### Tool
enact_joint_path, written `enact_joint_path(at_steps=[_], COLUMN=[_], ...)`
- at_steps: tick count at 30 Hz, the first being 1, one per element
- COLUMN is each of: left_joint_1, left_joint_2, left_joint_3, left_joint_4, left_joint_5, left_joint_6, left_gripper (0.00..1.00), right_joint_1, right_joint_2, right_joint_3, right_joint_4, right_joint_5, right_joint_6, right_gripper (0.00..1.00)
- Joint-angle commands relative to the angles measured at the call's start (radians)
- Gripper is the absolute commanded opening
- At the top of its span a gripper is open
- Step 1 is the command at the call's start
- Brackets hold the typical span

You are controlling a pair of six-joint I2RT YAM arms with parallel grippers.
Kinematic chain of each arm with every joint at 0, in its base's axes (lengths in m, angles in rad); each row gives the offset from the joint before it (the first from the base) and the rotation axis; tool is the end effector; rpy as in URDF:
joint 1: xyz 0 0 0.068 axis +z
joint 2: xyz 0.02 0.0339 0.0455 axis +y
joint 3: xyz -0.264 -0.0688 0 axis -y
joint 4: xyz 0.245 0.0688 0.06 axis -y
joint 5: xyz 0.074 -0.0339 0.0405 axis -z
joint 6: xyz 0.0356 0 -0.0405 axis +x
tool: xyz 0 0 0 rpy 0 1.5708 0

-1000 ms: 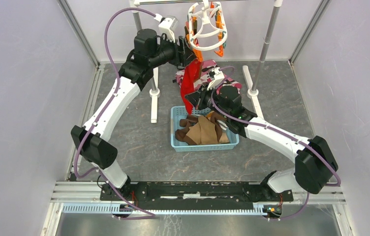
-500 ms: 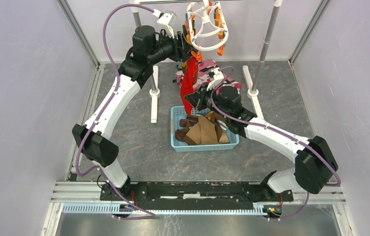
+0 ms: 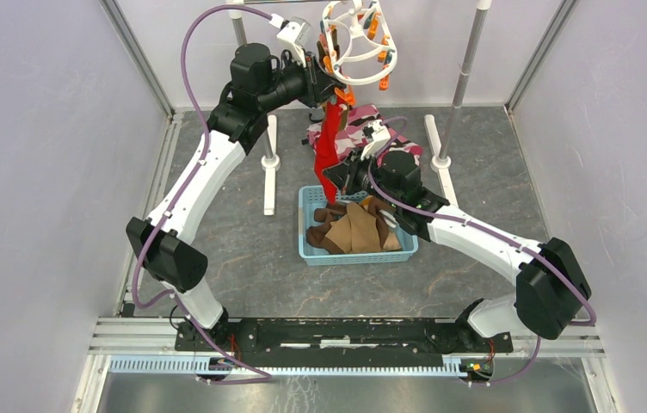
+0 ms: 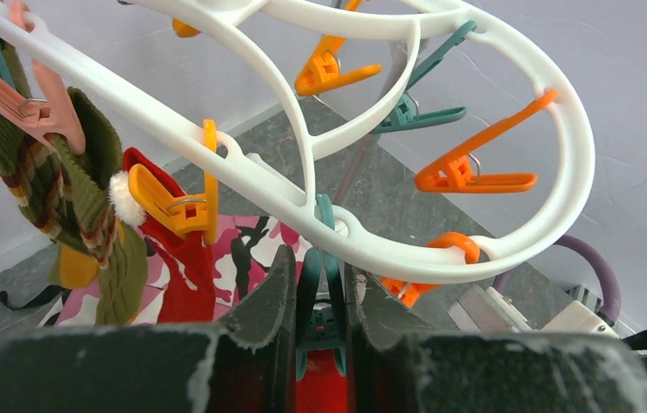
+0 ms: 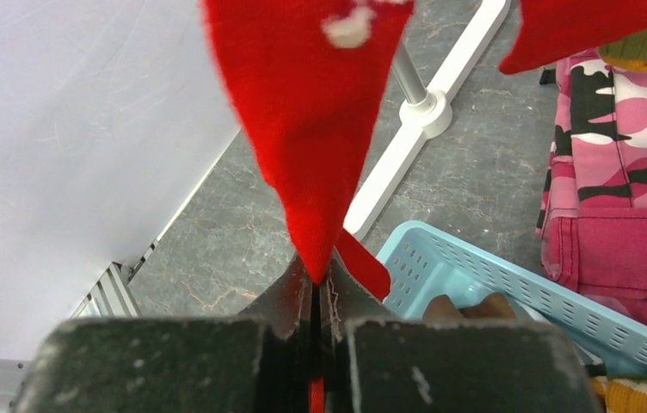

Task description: Remove the socks clipped to the hanger

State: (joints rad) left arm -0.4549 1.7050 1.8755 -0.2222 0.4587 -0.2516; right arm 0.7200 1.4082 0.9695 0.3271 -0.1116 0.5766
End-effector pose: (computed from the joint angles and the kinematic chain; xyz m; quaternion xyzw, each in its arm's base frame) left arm 0.3455 -0.1866 0.4704 0.2274 0.6866 -0.3867 0.5721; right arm 0.2479 0.2227 0.3121 -0.0904 0.7397 0.4350 0.5054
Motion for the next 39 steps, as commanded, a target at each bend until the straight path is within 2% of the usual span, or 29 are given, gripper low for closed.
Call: enact_joint_path(at_steps=[1,10,18,19,22,23,25,28,30,32,36,39], left_joint_1=[0.005,0.005,0.005,0.005,0.005,0.005,0.005,0.005,0.005,0.005,0.005,0.005], left_joint_2=[-0.030,-0.047,-0.071,-0.073,-0.088,-0.092,-0.097,-0.101,-0.103,-0.105,-0.104,-0.105], left_joint_3=[0.012,0.008,0.007,0.007,0.008,0.005,0.005,0.004,0.004,0.004,0.004,0.003], left_joint_4=[0.023,0.024,-0.008,-0.012,-0.030,-0.033,-0.038,-0.045,-0.050,-0.058,-0.062,-0.062], left_joint_5=[0.052,0.087,0.059,0.058,0.065,0.072,0.090,0.104,0.101,0.099,0.110,0.115], left_joint_6=[0.020,0.003,0.018,0.018,0.021,0.021,0.017,0.013,0.021,0.027,0.027,0.022], left_gripper=[0.02,0.02,0.02,0.03,0.05,0.07,0.09,0.10,0.10,0.10,0.10,0.10], right_joint_1=[0.000,0.001,0.008,0.009,0.009,0.009,0.009,0.007,0.000,-0.011,-0.091,-0.110], right_joint_2=[-0.046,-0.164,-0.278,-0.273,-0.254,-0.253,-0.259,-0.293,-0.303,-0.321,-0.329,-0.265], right_joint_3=[0.036,-0.091,-0.265,-0.279,-0.254,-0.227,-0.180,-0.125,-0.079,-0.056,-0.078,-0.102], right_joint_4=[-0.022,-0.114,-0.222,-0.240,-0.335,-0.393,-0.477,-0.559,-0.633,-0.661,-0.567,-0.451], right_joint_5=[0.026,0.056,0.026,0.025,0.029,0.042,0.075,0.105,0.140,0.168,0.084,0.023], right_joint_6=[-0.035,-0.082,-0.065,-0.066,-0.097,-0.117,-0.154,-0.200,-0.225,-0.245,-0.229,-0.205], right_gripper=[0.00,0.00,0.00,0.07,0.52,0.62,0.71,0.76,0.77,0.71,0.44,0.31])
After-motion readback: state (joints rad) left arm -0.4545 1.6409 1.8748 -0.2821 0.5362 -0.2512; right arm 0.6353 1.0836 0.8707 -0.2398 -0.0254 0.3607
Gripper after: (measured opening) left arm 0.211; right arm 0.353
